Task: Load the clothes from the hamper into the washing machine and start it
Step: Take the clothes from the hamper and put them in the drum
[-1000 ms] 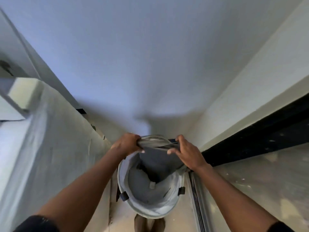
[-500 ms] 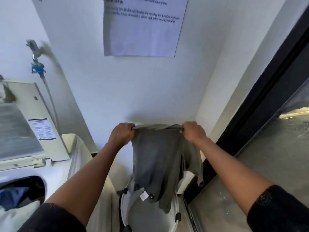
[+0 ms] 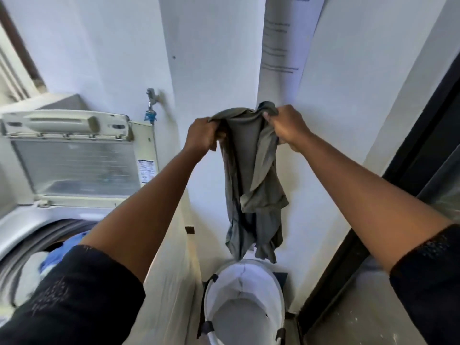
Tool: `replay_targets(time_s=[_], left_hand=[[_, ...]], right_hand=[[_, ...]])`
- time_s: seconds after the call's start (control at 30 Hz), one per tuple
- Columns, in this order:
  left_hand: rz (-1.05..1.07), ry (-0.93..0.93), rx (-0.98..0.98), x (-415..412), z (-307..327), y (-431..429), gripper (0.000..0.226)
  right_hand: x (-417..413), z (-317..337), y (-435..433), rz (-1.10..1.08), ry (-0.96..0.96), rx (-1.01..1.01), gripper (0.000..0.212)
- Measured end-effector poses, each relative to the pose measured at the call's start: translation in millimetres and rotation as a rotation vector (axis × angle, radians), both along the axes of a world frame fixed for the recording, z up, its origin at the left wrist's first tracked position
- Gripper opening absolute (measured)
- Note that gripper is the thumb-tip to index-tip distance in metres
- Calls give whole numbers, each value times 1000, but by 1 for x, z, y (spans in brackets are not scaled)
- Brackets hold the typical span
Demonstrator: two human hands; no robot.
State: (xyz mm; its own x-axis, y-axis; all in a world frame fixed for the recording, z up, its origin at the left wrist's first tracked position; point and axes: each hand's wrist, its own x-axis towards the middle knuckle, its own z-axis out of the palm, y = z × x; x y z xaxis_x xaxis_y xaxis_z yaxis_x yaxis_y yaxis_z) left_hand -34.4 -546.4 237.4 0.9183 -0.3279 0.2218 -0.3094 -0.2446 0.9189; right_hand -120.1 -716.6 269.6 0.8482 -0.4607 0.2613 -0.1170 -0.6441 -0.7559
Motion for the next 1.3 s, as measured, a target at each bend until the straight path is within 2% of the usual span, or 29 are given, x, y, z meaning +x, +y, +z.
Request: replay_targets(time_s=[0.1, 0.17, 0.27, 0.47, 0.63, 0.83, 0.97, 1.2, 1.3], left_hand=[[-39, -49, -19, -19, 31, 22, 24], [-64, -60, -61, -35, 52, 38, 26], [-36, -120, -19, -56, 81, 62, 36], [-6, -127, -75, -91, 119, 129, 43], [61, -172, -104, -90, 137, 195, 51], [44, -242, -178, -63, 142, 276, 54], [31, -268, -205, -41, 145, 324, 60], [-28, -292, -188, -14, 142, 388, 54], [-78, -226, -201, -8, 127, 403, 51]], right_hand=[[4, 32, 27, 107, -53, 163, 38], [4, 52, 53, 210, -111, 284, 37], [-1, 84, 93, 358, -221, 426, 32], [-2, 120, 170, 614, -266, 502, 20], [2, 129, 236, 808, -284, 507, 30], [22, 145, 324, 861, -340, 504, 30], [42, 154, 378, 870, -390, 509, 19], [79, 164, 446, 775, -468, 551, 18], [94, 153, 467, 681, -449, 549, 17]])
